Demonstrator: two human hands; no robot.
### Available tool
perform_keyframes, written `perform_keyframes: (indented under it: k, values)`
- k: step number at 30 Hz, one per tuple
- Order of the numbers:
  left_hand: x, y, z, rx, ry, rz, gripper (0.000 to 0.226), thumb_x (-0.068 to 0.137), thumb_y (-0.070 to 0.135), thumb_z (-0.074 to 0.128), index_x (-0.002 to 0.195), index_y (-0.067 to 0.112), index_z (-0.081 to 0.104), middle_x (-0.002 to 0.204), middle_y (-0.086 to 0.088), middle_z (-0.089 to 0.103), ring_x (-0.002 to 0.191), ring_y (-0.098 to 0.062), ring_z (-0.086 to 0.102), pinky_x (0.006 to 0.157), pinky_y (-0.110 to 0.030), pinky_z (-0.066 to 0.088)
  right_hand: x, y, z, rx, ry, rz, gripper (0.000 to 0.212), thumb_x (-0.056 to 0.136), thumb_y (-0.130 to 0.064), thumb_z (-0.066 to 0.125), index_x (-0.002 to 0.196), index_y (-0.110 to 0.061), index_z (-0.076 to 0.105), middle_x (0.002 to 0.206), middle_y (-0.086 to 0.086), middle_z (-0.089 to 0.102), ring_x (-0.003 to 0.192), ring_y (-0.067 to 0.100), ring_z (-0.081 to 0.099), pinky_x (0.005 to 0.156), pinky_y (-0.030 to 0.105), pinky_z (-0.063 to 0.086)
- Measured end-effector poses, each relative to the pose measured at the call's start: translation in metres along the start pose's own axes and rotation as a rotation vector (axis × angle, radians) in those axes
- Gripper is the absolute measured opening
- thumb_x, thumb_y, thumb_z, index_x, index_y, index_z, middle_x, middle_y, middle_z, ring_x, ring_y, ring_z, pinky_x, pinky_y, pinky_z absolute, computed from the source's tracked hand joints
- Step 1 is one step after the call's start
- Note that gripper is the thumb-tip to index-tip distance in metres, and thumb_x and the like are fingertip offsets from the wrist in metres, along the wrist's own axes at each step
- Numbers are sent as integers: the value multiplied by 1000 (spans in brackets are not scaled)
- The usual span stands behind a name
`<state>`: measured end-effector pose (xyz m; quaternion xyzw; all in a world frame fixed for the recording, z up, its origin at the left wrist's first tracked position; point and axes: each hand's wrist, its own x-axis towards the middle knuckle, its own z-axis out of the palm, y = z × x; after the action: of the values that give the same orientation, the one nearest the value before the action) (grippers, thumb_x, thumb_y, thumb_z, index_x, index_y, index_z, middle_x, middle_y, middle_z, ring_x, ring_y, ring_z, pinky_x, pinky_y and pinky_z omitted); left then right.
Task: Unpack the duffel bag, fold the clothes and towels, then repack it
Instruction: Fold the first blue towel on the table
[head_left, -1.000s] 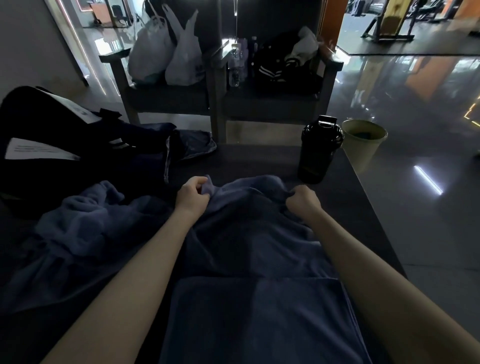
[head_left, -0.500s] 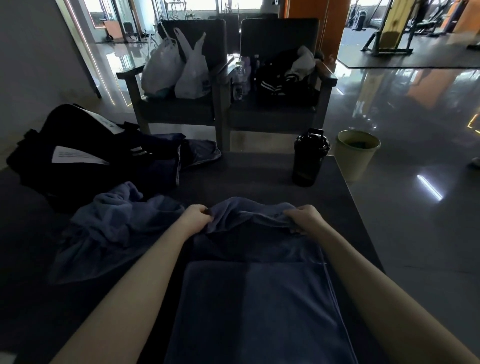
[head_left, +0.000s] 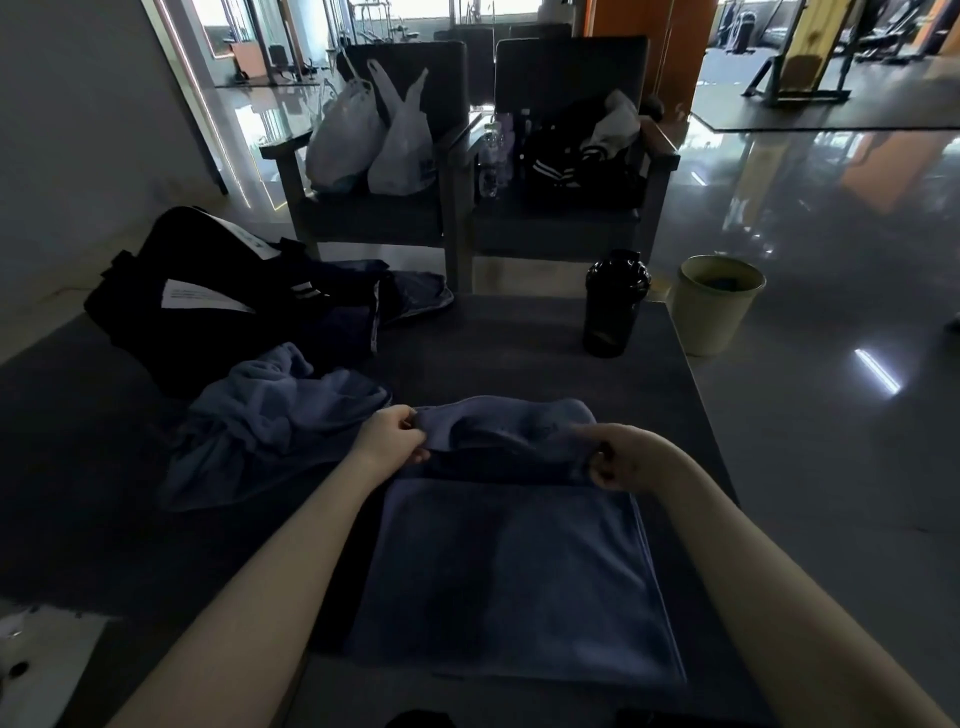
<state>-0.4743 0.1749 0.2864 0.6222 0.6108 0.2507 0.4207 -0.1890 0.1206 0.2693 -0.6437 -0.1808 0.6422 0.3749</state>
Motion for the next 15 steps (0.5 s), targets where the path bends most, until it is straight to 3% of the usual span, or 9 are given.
perform_keyframes:
  k: [2,7,9,12,15]
  values:
    - [-10,2,1,1,8,14,10,90,-3,52,97,2,58,70,-9,60,58,-18,58,50,-19,48,-8,3,-1,66,-8,-84,19,84,-27,70,85,-10,63,62,2,51,47,10,46,41,20,40]
    - [-32,2,-5,48,57,56,18,89,-6,48,90,7,61,67,-7,60,57,-17,57,51,-20,46,-35,8,-4,-24,70,-378,5,89,-2,60,89,-7,58,59,5,46,33,7,37,32,15,26]
    - [-42,1,-10,74,84,64,26,86,-11,45,82,8,63,68,-8,62,57,-16,57,53,-21,47,-43,10,-8,-94,126,-473,13,85,7,59,91,-4,59,65,7,54,36,7,47,35,16,36]
    - [-59,-1,-15,45,107,77,30,82,-14,46,76,8,65,71,-11,65,64,-18,61,64,-28,52,-55,18,-17,-204,174,-572,24,79,19,53,77,-4,60,59,1,59,42,2,53,43,14,44]
    - [-74,-10,-16,109,107,71,23,84,-9,49,76,4,66,69,-7,65,63,-13,59,58,-19,48,-64,32,-21,-206,162,-560,22,85,0,54,64,-6,57,61,3,53,56,7,56,53,15,49]
